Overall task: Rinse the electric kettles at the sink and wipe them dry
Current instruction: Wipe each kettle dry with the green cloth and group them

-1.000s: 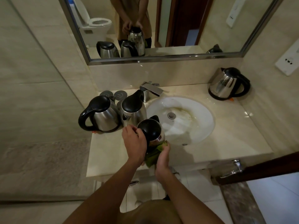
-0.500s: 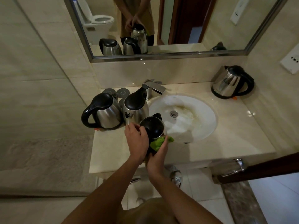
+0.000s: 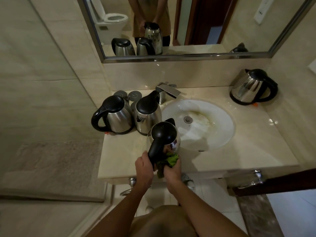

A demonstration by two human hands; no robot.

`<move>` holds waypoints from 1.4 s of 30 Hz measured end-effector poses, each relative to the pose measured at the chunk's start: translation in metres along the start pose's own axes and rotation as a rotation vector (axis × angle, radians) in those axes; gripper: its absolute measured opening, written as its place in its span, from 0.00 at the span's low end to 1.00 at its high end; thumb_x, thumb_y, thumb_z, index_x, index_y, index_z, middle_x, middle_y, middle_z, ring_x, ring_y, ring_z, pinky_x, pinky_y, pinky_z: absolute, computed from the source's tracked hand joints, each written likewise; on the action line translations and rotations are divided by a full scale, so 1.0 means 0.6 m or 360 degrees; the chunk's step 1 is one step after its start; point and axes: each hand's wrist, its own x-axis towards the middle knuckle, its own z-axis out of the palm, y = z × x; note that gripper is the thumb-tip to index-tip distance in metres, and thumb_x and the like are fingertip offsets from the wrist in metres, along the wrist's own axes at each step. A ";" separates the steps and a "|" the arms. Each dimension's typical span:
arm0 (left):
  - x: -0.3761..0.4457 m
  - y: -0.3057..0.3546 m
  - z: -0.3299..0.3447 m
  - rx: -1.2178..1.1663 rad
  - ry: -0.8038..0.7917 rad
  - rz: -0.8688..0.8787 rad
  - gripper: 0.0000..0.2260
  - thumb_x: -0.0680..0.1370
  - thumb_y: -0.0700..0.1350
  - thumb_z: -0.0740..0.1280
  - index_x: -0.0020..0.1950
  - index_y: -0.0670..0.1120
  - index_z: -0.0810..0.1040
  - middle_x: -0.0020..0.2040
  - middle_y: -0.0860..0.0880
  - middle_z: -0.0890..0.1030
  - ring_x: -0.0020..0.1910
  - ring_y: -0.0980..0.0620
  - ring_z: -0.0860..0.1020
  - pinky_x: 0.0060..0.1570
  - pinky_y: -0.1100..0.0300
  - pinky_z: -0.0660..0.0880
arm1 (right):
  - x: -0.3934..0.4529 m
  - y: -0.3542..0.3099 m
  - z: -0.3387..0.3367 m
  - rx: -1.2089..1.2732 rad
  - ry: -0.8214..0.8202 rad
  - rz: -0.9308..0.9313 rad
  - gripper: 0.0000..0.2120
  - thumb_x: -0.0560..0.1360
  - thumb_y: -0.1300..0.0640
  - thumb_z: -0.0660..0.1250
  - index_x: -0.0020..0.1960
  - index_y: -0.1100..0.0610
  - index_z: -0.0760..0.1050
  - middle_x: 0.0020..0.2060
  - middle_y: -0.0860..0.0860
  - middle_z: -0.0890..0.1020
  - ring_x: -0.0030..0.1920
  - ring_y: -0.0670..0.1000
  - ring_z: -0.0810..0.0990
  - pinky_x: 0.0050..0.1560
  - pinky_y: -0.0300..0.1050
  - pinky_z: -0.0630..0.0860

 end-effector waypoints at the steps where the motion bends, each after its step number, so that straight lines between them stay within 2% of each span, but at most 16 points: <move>1: -0.003 0.003 0.001 0.0002 0.0018 0.0031 0.19 0.83 0.43 0.53 0.34 0.40 0.72 0.25 0.44 0.71 0.24 0.51 0.71 0.24 0.61 0.67 | -0.003 0.000 0.001 -0.0019 0.0041 -0.0054 0.28 0.78 0.70 0.63 0.74 0.53 0.63 0.64 0.56 0.76 0.61 0.55 0.76 0.62 0.55 0.77; 4: -0.007 0.003 0.004 0.0070 0.0044 0.0198 0.20 0.79 0.53 0.52 0.33 0.44 0.70 0.24 0.49 0.70 0.23 0.52 0.70 0.25 0.57 0.67 | -0.017 -0.006 0.007 -0.0205 0.0184 -0.0382 0.35 0.77 0.70 0.65 0.79 0.54 0.57 0.70 0.55 0.71 0.71 0.56 0.70 0.69 0.50 0.70; 6: -0.006 -0.001 0.005 0.0083 0.0067 0.0268 0.21 0.74 0.59 0.50 0.32 0.46 0.69 0.22 0.53 0.69 0.23 0.53 0.70 0.24 0.56 0.66 | -0.026 -0.012 0.007 -0.0352 0.0256 -0.0612 0.38 0.77 0.69 0.66 0.81 0.56 0.53 0.75 0.55 0.65 0.75 0.54 0.65 0.68 0.41 0.65; 8: -0.006 -0.004 0.008 0.0038 0.0094 0.0288 0.22 0.76 0.58 0.51 0.30 0.47 0.70 0.20 0.53 0.68 0.21 0.55 0.69 0.24 0.57 0.65 | -0.027 -0.015 0.005 -0.0482 0.0253 -0.0751 0.39 0.77 0.69 0.66 0.81 0.56 0.49 0.77 0.54 0.61 0.75 0.52 0.63 0.64 0.35 0.63; 11: -0.004 -0.010 0.007 0.0096 0.0064 0.0389 0.25 0.76 0.61 0.53 0.28 0.46 0.72 0.21 0.52 0.70 0.22 0.56 0.70 0.23 0.57 0.65 | -0.020 -0.012 0.000 -0.0613 0.0171 -0.0754 0.41 0.77 0.69 0.65 0.81 0.56 0.45 0.79 0.54 0.57 0.75 0.52 0.63 0.62 0.33 0.63; 14: 0.000 -0.019 0.000 0.0155 -0.0053 0.0457 0.23 0.74 0.62 0.60 0.32 0.44 0.75 0.24 0.49 0.73 0.24 0.52 0.73 0.25 0.56 0.70 | -0.005 -0.003 -0.004 -0.0576 0.0056 -0.0641 0.44 0.76 0.66 0.69 0.81 0.56 0.43 0.78 0.55 0.58 0.75 0.54 0.63 0.67 0.39 0.65; 18: -0.003 -0.018 -0.006 0.0184 -0.0165 0.0399 0.19 0.72 0.61 0.72 0.38 0.44 0.78 0.29 0.43 0.78 0.30 0.46 0.79 0.29 0.53 0.76 | -0.001 0.001 -0.010 -0.0501 0.0038 -0.0557 0.43 0.76 0.63 0.70 0.81 0.56 0.48 0.74 0.56 0.65 0.73 0.56 0.67 0.70 0.49 0.68; 21: -0.003 -0.014 -0.008 0.0174 -0.0197 0.0361 0.14 0.73 0.55 0.71 0.39 0.43 0.79 0.30 0.42 0.79 0.30 0.45 0.79 0.29 0.56 0.75 | -0.012 -0.006 -0.010 -0.0502 0.0142 -0.0738 0.41 0.76 0.66 0.69 0.81 0.56 0.50 0.76 0.54 0.62 0.74 0.53 0.65 0.65 0.43 0.70; 27: -0.004 -0.010 -0.007 0.0151 -0.0217 0.0257 0.09 0.76 0.47 0.72 0.39 0.44 0.78 0.30 0.48 0.78 0.29 0.56 0.78 0.30 0.62 0.74 | 0.003 -0.002 -0.026 -0.0732 0.0061 -0.0882 0.44 0.76 0.66 0.69 0.82 0.56 0.45 0.80 0.54 0.55 0.78 0.53 0.59 0.69 0.40 0.62; 29: -0.005 -0.011 -0.006 0.0146 -0.0207 0.0236 0.09 0.76 0.46 0.72 0.39 0.45 0.78 0.30 0.49 0.77 0.28 0.58 0.77 0.29 0.63 0.73 | 0.008 0.000 -0.030 -0.0733 -0.0009 -0.0768 0.43 0.76 0.65 0.70 0.81 0.58 0.46 0.78 0.56 0.59 0.75 0.54 0.63 0.69 0.42 0.64; 31: -0.006 -0.010 -0.003 0.0143 -0.0202 0.0232 0.09 0.77 0.46 0.71 0.38 0.45 0.77 0.29 0.50 0.76 0.27 0.59 0.76 0.28 0.64 0.72 | 0.012 0.002 -0.033 -0.0703 -0.0055 -0.0610 0.37 0.77 0.64 0.69 0.80 0.60 0.54 0.71 0.59 0.70 0.69 0.56 0.72 0.65 0.44 0.70; 33: -0.007 -0.009 -0.002 0.0144 -0.0205 0.0234 0.10 0.77 0.46 0.71 0.37 0.45 0.76 0.28 0.51 0.75 0.27 0.60 0.74 0.28 0.65 0.71 | 0.013 0.002 -0.036 -0.0678 -0.0089 -0.0495 0.27 0.78 0.62 0.69 0.73 0.61 0.64 0.63 0.58 0.77 0.63 0.58 0.77 0.56 0.41 0.72; 35: -0.007 -0.009 -0.003 0.0141 -0.0214 0.0225 0.10 0.77 0.46 0.71 0.38 0.44 0.77 0.28 0.51 0.75 0.27 0.60 0.75 0.28 0.64 0.71 | 0.013 0.006 -0.038 -0.0638 -0.0073 -0.0509 0.24 0.78 0.63 0.68 0.72 0.61 0.66 0.61 0.57 0.78 0.62 0.58 0.78 0.52 0.35 0.72; 37: -0.003 -0.013 -0.006 0.0135 -0.0207 0.0209 0.11 0.77 0.47 0.71 0.39 0.42 0.78 0.29 0.48 0.76 0.28 0.55 0.77 0.29 0.58 0.74 | 0.009 0.003 -0.034 -0.0616 -0.0042 -0.0612 0.32 0.78 0.65 0.68 0.78 0.60 0.60 0.66 0.57 0.76 0.66 0.55 0.75 0.58 0.36 0.73; 39: 0.001 -0.016 -0.006 0.0139 -0.0194 0.0204 0.12 0.76 0.48 0.72 0.40 0.41 0.79 0.30 0.45 0.77 0.30 0.50 0.78 0.31 0.52 0.76 | 0.010 -0.012 -0.032 -0.0619 0.0001 -0.0779 0.38 0.77 0.62 0.70 0.81 0.58 0.53 0.73 0.56 0.69 0.72 0.53 0.69 0.69 0.44 0.70; 42: 0.000 -0.016 -0.002 0.0155 -0.0182 0.0210 0.11 0.76 0.48 0.72 0.39 0.43 0.78 0.30 0.45 0.77 0.30 0.50 0.77 0.31 0.52 0.75 | 0.024 -0.044 -0.041 -0.0655 -0.0007 -0.1022 0.42 0.75 0.61 0.72 0.81 0.57 0.51 0.78 0.53 0.61 0.77 0.51 0.60 0.75 0.47 0.62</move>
